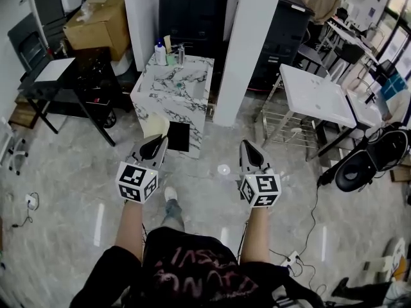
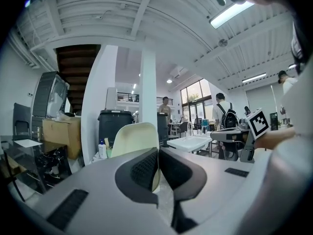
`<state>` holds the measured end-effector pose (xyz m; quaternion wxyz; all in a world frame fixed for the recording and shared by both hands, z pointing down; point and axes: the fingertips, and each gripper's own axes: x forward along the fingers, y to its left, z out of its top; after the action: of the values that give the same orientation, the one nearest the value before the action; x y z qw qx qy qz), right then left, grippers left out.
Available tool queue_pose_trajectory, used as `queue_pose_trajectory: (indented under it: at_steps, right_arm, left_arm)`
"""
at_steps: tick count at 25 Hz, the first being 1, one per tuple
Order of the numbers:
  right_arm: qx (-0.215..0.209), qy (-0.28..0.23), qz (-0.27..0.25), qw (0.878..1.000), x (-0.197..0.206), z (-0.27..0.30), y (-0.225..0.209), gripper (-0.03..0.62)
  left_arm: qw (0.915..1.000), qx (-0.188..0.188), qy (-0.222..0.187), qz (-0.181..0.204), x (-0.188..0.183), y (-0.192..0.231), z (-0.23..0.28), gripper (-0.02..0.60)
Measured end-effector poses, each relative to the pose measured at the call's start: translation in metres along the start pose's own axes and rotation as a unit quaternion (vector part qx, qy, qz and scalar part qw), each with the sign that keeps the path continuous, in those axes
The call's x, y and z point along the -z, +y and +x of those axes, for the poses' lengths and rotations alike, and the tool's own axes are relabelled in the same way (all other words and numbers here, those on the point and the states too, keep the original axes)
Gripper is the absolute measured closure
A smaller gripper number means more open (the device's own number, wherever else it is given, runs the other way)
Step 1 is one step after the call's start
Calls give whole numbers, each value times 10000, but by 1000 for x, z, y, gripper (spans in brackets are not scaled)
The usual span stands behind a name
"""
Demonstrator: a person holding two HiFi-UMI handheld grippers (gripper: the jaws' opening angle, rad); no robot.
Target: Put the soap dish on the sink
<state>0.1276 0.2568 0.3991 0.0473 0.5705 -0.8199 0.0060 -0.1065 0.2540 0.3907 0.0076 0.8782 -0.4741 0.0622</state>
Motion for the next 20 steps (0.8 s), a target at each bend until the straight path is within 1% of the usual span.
queue_pose_trajectory:
  at_steps: [5,10,14,18,20]
  right_arm:
    - [32,87,-5,10000,2,33,-13,582]
    - [75,286,-277,9992,14,77,-27,582]
    - [161,303,-165,9993,15,115,-42,582]
    - [221,415,-237,9986,13,161,-52,582]
    - [275,401,-169,9987,11,185,-58,582]
  left_arm:
    - [9999,70,54,-118,7,20,34,557]
    - [9996,124,109,-244,17,47,79,555]
    - [9993,207,168,-270,19,70,119,555]
    - [9988,307,224,-298,16,101,162,555]
    - [9985,383,249,-307,15,117,184,557]
